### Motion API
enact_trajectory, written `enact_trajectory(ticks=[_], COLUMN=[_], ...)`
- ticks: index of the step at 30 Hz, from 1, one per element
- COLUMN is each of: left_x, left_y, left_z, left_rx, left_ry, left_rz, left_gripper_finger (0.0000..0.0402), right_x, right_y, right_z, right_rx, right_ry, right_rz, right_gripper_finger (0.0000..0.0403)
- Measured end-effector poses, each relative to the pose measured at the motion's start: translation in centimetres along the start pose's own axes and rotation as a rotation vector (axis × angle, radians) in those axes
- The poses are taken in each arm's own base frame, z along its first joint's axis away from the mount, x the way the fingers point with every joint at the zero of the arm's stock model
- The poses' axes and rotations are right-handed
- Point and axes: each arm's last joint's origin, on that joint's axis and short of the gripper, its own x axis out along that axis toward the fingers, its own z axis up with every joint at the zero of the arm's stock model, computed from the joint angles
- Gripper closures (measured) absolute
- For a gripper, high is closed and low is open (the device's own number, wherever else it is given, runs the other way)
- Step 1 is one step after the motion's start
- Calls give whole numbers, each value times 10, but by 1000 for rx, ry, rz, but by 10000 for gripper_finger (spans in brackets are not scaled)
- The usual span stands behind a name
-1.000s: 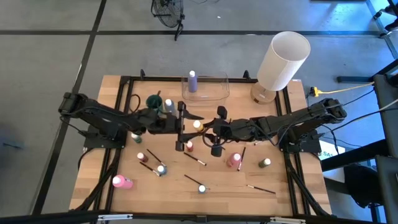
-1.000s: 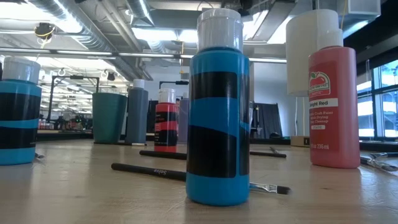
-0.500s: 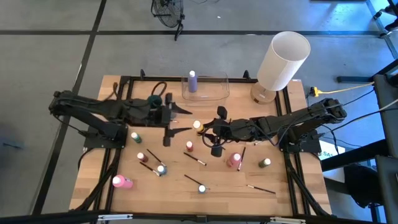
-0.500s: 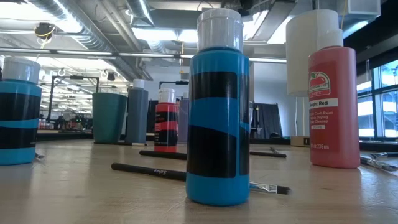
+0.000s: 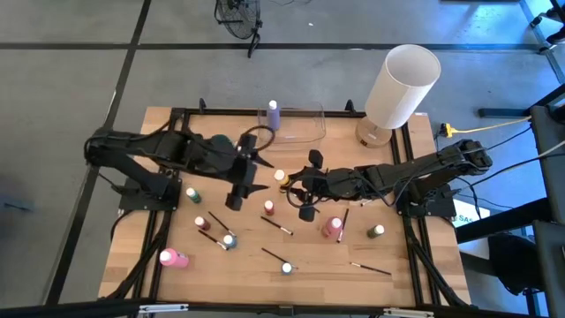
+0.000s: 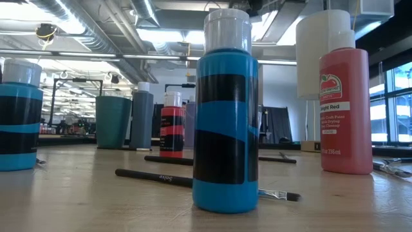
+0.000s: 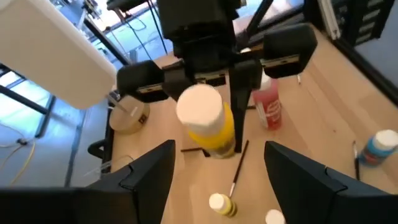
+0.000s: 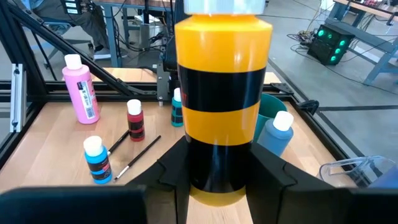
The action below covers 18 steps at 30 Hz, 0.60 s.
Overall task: Pick & Place Paint Supplies
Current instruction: Put the yellow paint bottle into the transparent bin
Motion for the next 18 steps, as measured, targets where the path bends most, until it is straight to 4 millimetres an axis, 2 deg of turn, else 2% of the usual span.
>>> enact_trajectory(ticks=[4, 8, 14, 18], left_x=[0, 4, 16, 13], left_y=[5, 7, 7, 8], left_z=[16, 22, 23, 27], left_rx=[-29, -56, -42, -36], left_ry=[8, 67, 142, 120], left_rz=[2, -14, -37, -41], left_gripper_finger=[159, 160, 160, 160], right_x=[0, 0, 0, 0], right_y=[0, 0, 0, 0], right_z=[0, 0, 0, 0], right_rx=[0, 0, 0, 0], right_ry=[0, 0, 0, 1], right_rz=[0, 0, 1, 4], right_gripper_finger=[290, 290, 290, 290])
